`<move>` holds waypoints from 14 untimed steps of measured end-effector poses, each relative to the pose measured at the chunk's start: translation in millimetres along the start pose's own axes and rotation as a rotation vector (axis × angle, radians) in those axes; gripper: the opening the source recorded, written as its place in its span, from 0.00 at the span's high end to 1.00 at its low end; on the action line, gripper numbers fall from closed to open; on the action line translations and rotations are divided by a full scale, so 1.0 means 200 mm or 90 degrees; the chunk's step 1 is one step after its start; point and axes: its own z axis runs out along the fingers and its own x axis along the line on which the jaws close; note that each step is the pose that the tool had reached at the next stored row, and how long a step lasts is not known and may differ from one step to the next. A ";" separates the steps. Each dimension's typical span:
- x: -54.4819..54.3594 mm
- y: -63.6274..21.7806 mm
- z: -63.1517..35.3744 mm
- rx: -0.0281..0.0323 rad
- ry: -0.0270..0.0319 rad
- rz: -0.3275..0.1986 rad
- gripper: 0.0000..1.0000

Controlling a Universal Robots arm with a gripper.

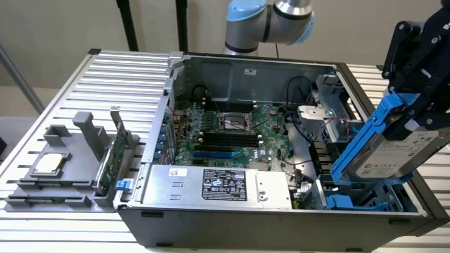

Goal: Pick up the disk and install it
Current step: 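Pick up the disk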

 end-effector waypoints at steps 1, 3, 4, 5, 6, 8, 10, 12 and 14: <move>-0.01 0.000 0.006 -0.0003 0.0012 0.000 0.67; -0.02 -0.001 0.017 -0.0009 0.0053 0.000 0.67; -0.02 -0.001 0.023 -0.0010 0.0072 0.001 0.67; -0.03 -0.001 0.029 -0.0011 0.0095 0.001 0.67; -0.03 -0.002 0.034 -0.0012 0.0114 0.002 0.67; -0.03 -0.002 0.047 -0.0015 0.0141 0.002 0.67; -0.03 -0.003 0.061 -0.0017 0.0150 0.004 0.67; -0.03 -0.008 0.075 -0.0021 0.0151 0.007 0.67; -0.03 -0.015 0.088 -0.0034 0.0150 0.011 0.67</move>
